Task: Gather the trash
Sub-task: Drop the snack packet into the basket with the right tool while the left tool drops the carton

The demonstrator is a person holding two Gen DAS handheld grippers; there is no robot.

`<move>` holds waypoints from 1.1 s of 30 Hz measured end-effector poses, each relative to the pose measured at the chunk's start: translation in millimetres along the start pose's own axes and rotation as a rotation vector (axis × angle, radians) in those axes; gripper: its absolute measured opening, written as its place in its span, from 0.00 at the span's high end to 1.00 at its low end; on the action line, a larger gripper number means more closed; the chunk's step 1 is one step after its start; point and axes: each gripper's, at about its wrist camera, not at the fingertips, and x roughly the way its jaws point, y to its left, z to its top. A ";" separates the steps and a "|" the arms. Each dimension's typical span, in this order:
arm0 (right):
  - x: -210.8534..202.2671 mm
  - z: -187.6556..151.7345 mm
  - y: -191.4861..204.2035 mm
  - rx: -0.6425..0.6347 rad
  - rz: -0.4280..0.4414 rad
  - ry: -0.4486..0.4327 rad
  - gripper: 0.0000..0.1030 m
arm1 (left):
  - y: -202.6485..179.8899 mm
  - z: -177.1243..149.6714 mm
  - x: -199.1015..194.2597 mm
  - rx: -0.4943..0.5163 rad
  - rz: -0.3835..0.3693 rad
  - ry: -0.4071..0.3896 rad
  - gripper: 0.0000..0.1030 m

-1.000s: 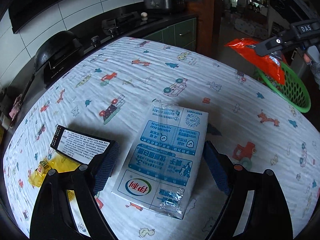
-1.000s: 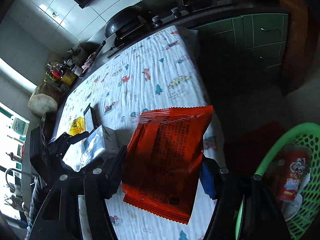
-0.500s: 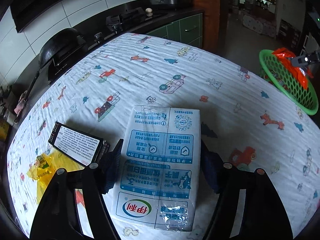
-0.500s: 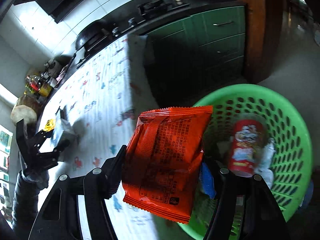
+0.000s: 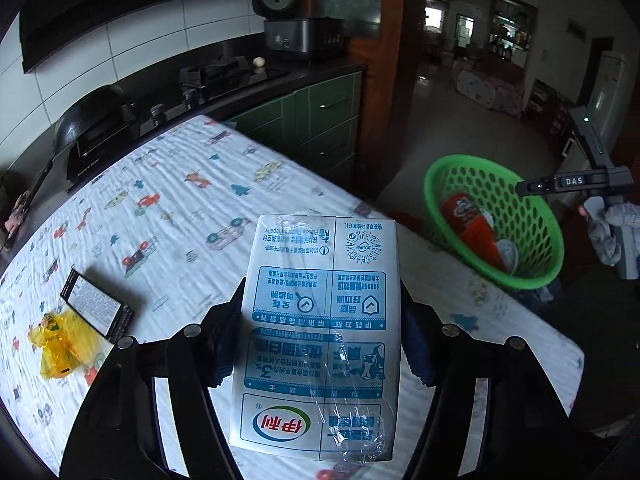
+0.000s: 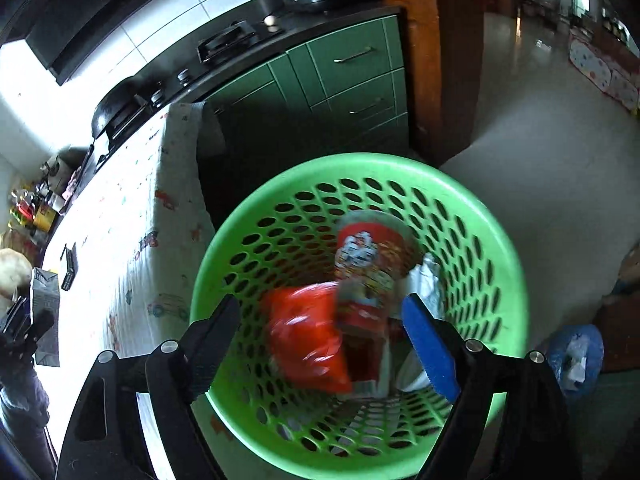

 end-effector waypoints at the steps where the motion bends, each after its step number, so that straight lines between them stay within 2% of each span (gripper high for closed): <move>1: -3.0 -2.0 -3.8 -0.002 0.005 -0.003 0.22 | -10.6 4.4 -0.4 0.010 -0.017 -0.008 0.36; 8: -33.1 -22.6 -17.0 -0.016 0.023 -0.052 0.20 | -80.8 30.0 16.8 0.048 -0.103 -0.012 0.36; 12: -52.7 -35.7 -27.0 -0.016 0.036 -0.084 0.20 | -119.2 41.3 37.1 0.068 -0.147 0.012 0.36; 18: -77.1 -57.0 -49.1 -0.014 0.062 -0.131 0.19 | -186.0 59.4 80.5 0.127 -0.202 0.061 0.36; 22: -83.6 -67.6 -64.0 -0.016 0.050 -0.146 0.19 | -224.3 68.0 114.9 0.151 -0.229 0.107 0.36; 26: -85.2 -77.0 -79.9 -0.006 0.050 -0.147 0.19 | -249.4 71.9 140.0 0.152 -0.263 0.148 0.34; 28: -84.8 -79.5 -86.3 0.002 0.049 -0.143 0.19 | -257.3 72.1 147.9 0.142 -0.259 0.157 0.26; 33: -84.4 -84.2 -89.3 0.011 0.050 -0.140 0.19 | -262.2 69.9 150.7 0.116 -0.274 0.158 0.19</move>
